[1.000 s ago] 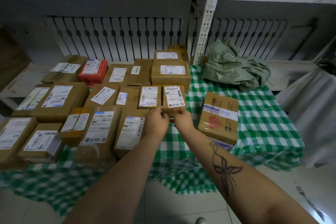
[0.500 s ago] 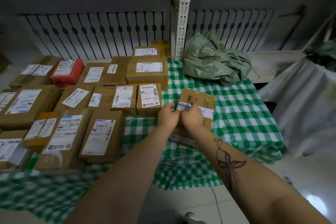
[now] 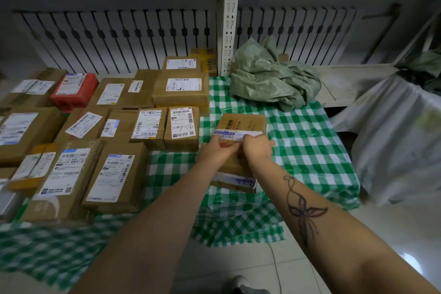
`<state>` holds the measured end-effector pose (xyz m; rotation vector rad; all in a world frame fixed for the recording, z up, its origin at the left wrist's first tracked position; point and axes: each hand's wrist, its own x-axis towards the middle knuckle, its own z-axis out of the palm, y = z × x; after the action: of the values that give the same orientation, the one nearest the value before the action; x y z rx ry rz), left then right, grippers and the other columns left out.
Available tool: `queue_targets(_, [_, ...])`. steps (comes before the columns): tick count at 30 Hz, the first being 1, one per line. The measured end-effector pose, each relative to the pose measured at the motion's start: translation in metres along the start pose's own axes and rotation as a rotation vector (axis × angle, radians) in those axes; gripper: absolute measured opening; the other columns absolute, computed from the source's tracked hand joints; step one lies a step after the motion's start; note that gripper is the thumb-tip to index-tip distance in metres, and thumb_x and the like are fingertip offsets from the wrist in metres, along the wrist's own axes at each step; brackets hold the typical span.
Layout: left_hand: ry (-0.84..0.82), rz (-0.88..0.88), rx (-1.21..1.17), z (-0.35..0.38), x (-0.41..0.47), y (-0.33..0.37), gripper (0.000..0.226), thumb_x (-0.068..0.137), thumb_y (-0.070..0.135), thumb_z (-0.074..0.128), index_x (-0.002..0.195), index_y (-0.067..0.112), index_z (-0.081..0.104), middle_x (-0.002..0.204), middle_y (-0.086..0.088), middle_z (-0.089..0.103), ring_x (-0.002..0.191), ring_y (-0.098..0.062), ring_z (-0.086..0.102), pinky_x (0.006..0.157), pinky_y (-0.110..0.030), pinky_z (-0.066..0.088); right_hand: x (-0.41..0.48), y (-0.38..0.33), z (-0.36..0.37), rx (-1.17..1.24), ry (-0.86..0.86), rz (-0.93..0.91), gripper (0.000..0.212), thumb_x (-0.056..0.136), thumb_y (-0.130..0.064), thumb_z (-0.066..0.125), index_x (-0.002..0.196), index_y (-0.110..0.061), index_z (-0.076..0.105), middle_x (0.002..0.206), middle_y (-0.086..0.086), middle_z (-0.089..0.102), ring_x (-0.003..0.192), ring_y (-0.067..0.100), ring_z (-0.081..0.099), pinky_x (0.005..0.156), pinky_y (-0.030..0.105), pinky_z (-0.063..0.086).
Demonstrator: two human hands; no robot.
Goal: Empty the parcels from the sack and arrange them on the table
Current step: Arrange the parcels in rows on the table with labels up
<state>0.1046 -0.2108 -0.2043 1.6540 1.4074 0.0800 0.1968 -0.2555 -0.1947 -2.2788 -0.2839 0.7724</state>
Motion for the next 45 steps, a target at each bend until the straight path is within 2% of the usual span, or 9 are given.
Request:
queue_targets(4, [-0.073,0.031,0.046,-0.013,-0.006,-0.002,0.086,0.067,0.073,0.057,0.141,0.033,0.038,0.148,-0.008,0.034,0.133,-0.034,0.035,0.110,-0.050,0.030,-0.005,-0.013,-0.005,0.026,-0.006,-0.117,0.036,0.082,-0.024,0.042,0.109,-0.008,0.059,0.132,0.016,0.043,0.111,0.036,0.051,0.093,0.041,0.045])
queue_targets(9, [-0.188,0.031,-0.350,-0.020,-0.011,-0.010,0.092,0.053,0.082,0.058,0.126,0.025,0.058,0.127,-0.008,0.060,0.110,-0.030,0.059,0.102,-0.047,0.043,-0.019,-0.028,-0.005,0.054,-0.021,-0.113,0.054,0.086,-0.040,0.043,0.129,-0.008,0.054,0.135,0.012,0.046,0.122,0.034,0.046,0.104,0.048,0.038])
queue_targets(15, [-0.261,-0.050,-0.595,-0.027,0.005,-0.042,0.091,0.048,0.091,0.051,0.107,0.024,0.071,0.104,-0.010,0.072,0.100,-0.032,0.067,0.097,-0.049,0.047,-0.049,-0.031,-0.001,-0.001,-0.120,-0.289,0.032,0.089,-0.012,0.042,0.113,-0.014,0.064,0.100,0.011,0.063,0.093,0.031,0.061,0.079,0.031,0.047])
queue_targets(19, [-0.325,-0.082,-0.627,-0.039,-0.007,-0.036,0.087,0.058,0.082,0.059,0.117,0.019,0.066,0.121,-0.010,0.065,0.114,-0.031,0.059,0.104,-0.044,0.040,-0.054,-0.026,0.021,-0.076,-0.086,-0.313,0.022,0.088,-0.008,0.049,0.102,-0.005,0.067,0.105,0.017,0.067,0.098,0.032,0.064,0.077,0.033,0.049])
queue_targets(22, [-0.265,-0.005,-0.499,-0.041,-0.019,-0.026,0.064,0.089,0.059,0.044,0.130,0.010,0.054,0.132,-0.010,0.055,0.124,-0.029,0.050,0.109,-0.039,0.035,-0.060,-0.017,0.036,-0.169,-0.126,-0.345,0.025,0.091,-0.014,0.050,0.108,-0.011,0.068,0.107,0.016,0.068,0.096,0.031,0.063,0.074,0.031,0.049])
queue_targets(30, [-0.126,0.012,-0.214,-0.049,-0.023,-0.047,0.058,0.097,0.028,0.047,0.147,0.012,0.023,0.148,-0.011,0.038,0.131,-0.030,0.043,0.101,-0.040,0.038,-0.043,-0.005,0.041,0.170,-0.012,-0.068,0.044,0.084,-0.009,0.044,0.127,-0.008,0.050,0.119,0.016,0.058,0.106,0.036,0.057,0.091,0.043,0.049])
queue_targets(34, [0.033,0.147,-0.196,-0.047,-0.021,-0.044,0.037,0.096,0.016,0.048,0.133,0.016,0.048,0.129,-0.010,0.058,0.091,-0.016,0.057,0.072,-0.026,0.044,-0.046,-0.007,0.041,0.285,-0.135,0.016,0.029,0.088,-0.005,0.044,0.115,0.000,0.053,0.092,0.013,0.056,0.087,0.029,0.050,0.073,0.032,0.040])
queue_targets(38, [0.056,0.137,-0.005,-0.048,-0.010,-0.037,0.069,0.083,0.048,0.061,0.142,0.019,0.039,0.140,-0.011,0.046,0.123,-0.030,0.048,0.097,-0.035,0.042,-0.049,-0.021,0.045,0.266,-0.059,-0.057,0.024,0.085,-0.008,0.045,0.101,-0.002,0.061,0.095,0.016,0.061,0.084,0.029,0.054,0.073,0.035,0.044])
queue_targets(45, [-0.032,0.068,0.139,-0.052,-0.001,-0.031,0.104,0.066,0.053,0.070,0.149,0.029,0.012,0.144,-0.014,0.032,0.131,-0.035,0.035,0.105,-0.044,0.037,-0.048,-0.033,0.025,0.101,0.009,-0.226,0.030,0.085,-0.017,0.045,0.056,-0.011,0.045,0.065,0.007,0.048,0.066,0.027,0.045,0.058,0.029,0.032])
